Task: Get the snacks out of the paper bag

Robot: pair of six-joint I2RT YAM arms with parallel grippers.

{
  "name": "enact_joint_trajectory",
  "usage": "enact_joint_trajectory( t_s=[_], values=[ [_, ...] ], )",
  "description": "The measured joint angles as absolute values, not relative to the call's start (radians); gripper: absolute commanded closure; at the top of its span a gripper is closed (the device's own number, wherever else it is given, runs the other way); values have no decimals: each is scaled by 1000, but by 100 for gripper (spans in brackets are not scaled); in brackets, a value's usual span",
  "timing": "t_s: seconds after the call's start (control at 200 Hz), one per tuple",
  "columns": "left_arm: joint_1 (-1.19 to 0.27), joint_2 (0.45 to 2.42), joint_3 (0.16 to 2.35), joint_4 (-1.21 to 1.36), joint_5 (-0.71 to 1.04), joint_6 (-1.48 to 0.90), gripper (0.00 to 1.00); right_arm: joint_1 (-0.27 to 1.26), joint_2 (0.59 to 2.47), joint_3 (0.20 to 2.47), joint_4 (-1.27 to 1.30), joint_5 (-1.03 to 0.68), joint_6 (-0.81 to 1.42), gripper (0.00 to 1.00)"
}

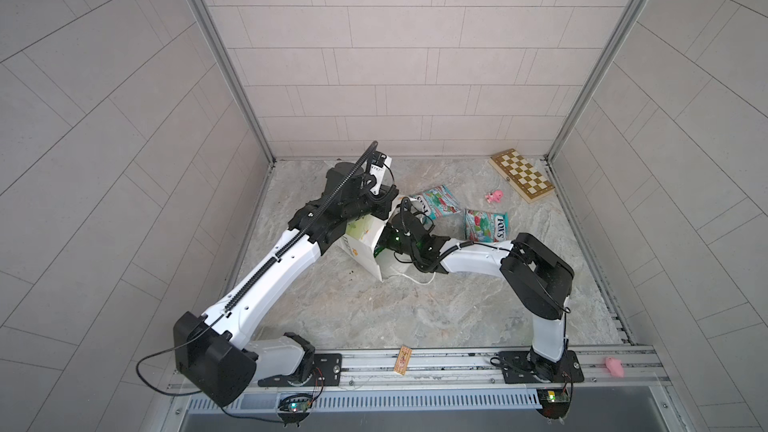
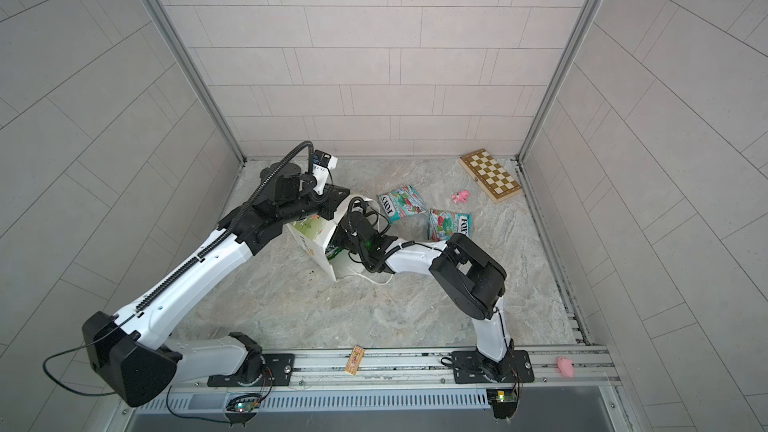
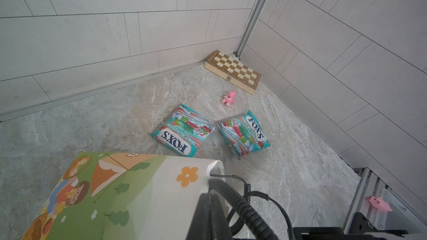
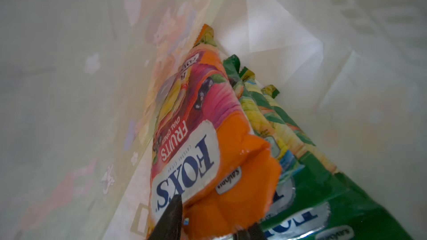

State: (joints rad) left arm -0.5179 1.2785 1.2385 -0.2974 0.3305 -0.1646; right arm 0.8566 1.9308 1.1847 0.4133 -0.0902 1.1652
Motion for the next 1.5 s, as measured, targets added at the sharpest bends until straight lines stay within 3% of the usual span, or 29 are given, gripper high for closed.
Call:
enact_joint_trajectory(
  t_s=[0.35,0.475,0.816,1.501],
  values=[
    [-519,1279,1238,-297,332,-165,100,848,1967,1227,433,-96,1188,70],
    [-519,1279,1238,-297,331,-165,100,845,2002,1247,451,-102,1203,100],
    [-520,1279,1238,-306,268,-163,100,843,1964,1199,442,-89,1149,100],
    [-520,1279,1238,-355,158,-156,100,841,1627,989,246,-2,941,100]
  ],
)
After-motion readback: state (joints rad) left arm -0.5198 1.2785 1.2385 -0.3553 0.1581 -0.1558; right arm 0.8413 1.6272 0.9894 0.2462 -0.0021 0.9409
